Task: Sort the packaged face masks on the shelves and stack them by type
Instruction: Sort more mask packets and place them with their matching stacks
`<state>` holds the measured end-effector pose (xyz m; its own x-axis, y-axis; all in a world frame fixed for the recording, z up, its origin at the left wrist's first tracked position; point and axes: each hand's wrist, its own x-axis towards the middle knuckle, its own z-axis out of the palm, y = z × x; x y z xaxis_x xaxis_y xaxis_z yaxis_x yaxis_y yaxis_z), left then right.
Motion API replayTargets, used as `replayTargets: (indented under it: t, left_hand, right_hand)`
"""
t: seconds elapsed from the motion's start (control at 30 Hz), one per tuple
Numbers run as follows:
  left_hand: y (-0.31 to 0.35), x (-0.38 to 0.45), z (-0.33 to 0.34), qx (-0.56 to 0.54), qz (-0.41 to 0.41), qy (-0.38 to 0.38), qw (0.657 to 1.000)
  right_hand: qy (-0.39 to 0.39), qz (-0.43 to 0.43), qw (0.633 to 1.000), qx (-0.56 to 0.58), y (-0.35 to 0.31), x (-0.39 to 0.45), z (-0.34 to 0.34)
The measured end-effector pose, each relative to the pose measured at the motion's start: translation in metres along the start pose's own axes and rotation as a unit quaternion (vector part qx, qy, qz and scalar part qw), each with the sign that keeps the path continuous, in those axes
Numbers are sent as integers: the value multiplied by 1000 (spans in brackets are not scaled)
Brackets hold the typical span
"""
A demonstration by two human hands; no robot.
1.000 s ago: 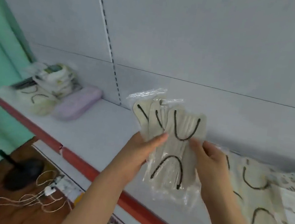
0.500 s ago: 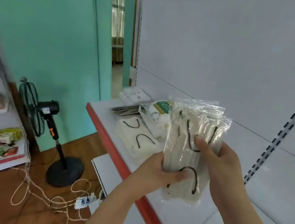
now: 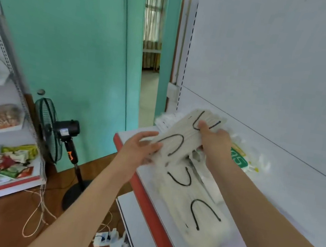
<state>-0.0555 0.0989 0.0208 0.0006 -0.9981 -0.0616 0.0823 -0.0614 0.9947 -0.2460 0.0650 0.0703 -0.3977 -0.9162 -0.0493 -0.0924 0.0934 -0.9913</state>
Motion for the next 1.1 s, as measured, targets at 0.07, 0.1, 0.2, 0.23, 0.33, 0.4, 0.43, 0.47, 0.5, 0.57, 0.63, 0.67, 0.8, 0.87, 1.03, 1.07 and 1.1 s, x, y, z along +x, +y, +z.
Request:
replayTargets:
  t: [0.07, 0.1, 0.2, 0.23, 0.33, 0.4, 0.43, 0.47, 0.5, 0.57, 0.63, 0.67, 0.8, 0.87, 1.03, 1.07, 1.1]
  left_hand:
    - [3, 42, -9, 45, 7, 18, 999]
    - [4, 62, -12, 74, 8, 18, 997]
    - [-3, 107, -12, 261, 22, -14, 965]
    - [-6, 117, -9, 339, 20, -37, 940]
    - [-12, 133, 0, 489, 16, -55, 870]
    - [-9, 132, 10, 517, 33, -15, 855]
    - [-5, 127, 17, 529, 53, 20, 847]
    - [0, 117, 28, 533, 85, 57, 840]
    - [4, 103, 44, 517, 134, 86, 841]
    - [15, 57, 91, 427, 257, 85, 863]
    - [19, -5, 153, 338, 351, 1, 873]
    - [17, -41, 185, 302, 378, -55, 874]
    - [-13, -192, 299, 213, 372, -281, 859]
    - [-38, -260, 340, 222, 315, -379, 841]
    - [-106, -369, 407, 379, 210, -451, 780]
    - [-113, -384, 416, 416, 186, -449, 769]
    - [-117, -400, 423, 436, 165, -448, 763]
  right_hand:
    - [-17, 21, 999, 31, -5, 15, 1]
    - [-22, 27, 999, 36, -6, 18, -2]
    - [29, -55, 997, -56, 5, 13, -21]
    - [53, -92, 989, -105, 11, 8, -30]
    - [95, -143, 968, -186, 21, -9, -62]
    - [113, -153, 964, -187, 21, -18, -89]
    - [123, -158, 961, -189, 21, -23, -103]
    - [130, -160, 959, -195, 21, -29, -118]
    - [134, -160, 957, -200, 20, -36, -134]
    - [143, -158, 956, -200, 20, -55, -168]
    - [169, -162, 950, -209, 18, -81, -211]
    - [186, -160, 945, -217, 16, -97, -235]
    - [266, -142, 921, -247, 18, -177, -356]
    - [312, -100, 907, -264, 36, -231, -428]
    - [431, 51, 856, -281, 122, -380, -561]
    - [447, 76, 845, -285, 141, -405, -572]
    - [463, 97, 831, -293, 158, -428, -579]
